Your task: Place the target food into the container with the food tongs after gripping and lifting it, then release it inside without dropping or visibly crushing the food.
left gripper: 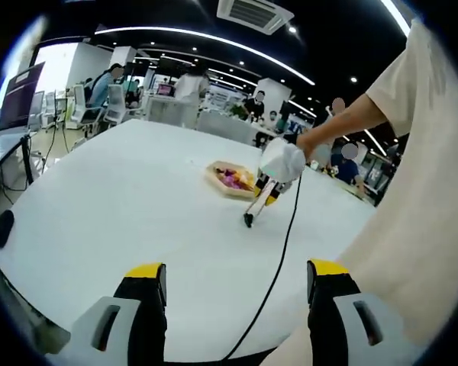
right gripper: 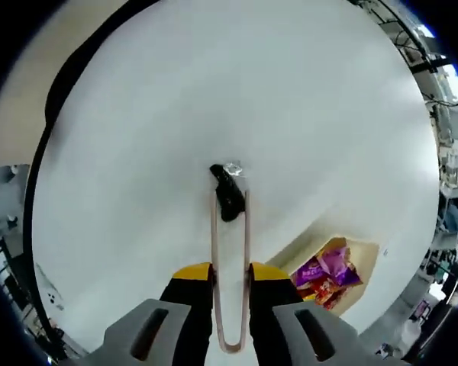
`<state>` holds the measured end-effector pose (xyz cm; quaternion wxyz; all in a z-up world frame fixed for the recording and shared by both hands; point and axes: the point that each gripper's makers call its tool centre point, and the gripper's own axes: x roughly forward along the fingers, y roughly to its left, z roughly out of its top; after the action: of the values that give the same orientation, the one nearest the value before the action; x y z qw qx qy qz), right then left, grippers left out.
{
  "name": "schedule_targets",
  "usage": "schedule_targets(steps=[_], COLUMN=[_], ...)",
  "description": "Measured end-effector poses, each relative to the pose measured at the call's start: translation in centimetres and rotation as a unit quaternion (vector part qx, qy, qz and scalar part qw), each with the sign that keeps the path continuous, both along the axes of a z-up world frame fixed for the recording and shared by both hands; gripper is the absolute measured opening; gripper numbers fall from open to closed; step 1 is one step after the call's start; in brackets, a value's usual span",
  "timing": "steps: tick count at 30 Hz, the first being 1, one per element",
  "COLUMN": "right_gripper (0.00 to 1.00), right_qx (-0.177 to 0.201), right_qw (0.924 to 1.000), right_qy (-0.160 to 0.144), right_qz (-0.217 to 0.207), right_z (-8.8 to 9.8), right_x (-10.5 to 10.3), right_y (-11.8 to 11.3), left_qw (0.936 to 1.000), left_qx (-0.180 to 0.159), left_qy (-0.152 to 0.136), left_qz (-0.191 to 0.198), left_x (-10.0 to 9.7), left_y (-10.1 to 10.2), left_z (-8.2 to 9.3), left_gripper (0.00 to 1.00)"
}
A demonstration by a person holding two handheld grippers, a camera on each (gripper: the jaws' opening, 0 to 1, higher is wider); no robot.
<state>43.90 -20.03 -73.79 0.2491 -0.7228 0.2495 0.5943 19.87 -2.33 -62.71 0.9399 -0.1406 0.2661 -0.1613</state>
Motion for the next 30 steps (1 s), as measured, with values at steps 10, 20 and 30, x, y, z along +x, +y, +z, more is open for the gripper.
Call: schedule_targets(steps=[10,20,30], right_gripper=[0.15,0.13,0.13], right_qx=[-0.016,0.017,0.041], right_qw=[0.9997,0.9953,0.9889], right_qy=[-0.009,0.016,0.021], right_qz=[0.017,-0.094,-0.141], right_z=[-0.4,-0.4,0.5], right_x=[0.2,-0.4,-0.8], right_y=[0.3,-0.2,-0.7], left_qw=[1.0,0.9999,1.0], left_qx=[-0.004,-0.007,-0.007], left_qy=[0.004,0.004,0.0], left_qz=[0.006,0.012,0.004], left_x=[-0.1,-0.2,0.1], left_y=[0.6,1.1,0.9], left_z=[-0.3,-0.5,-0.4], left_gripper=[0.74,0.74,0.74])
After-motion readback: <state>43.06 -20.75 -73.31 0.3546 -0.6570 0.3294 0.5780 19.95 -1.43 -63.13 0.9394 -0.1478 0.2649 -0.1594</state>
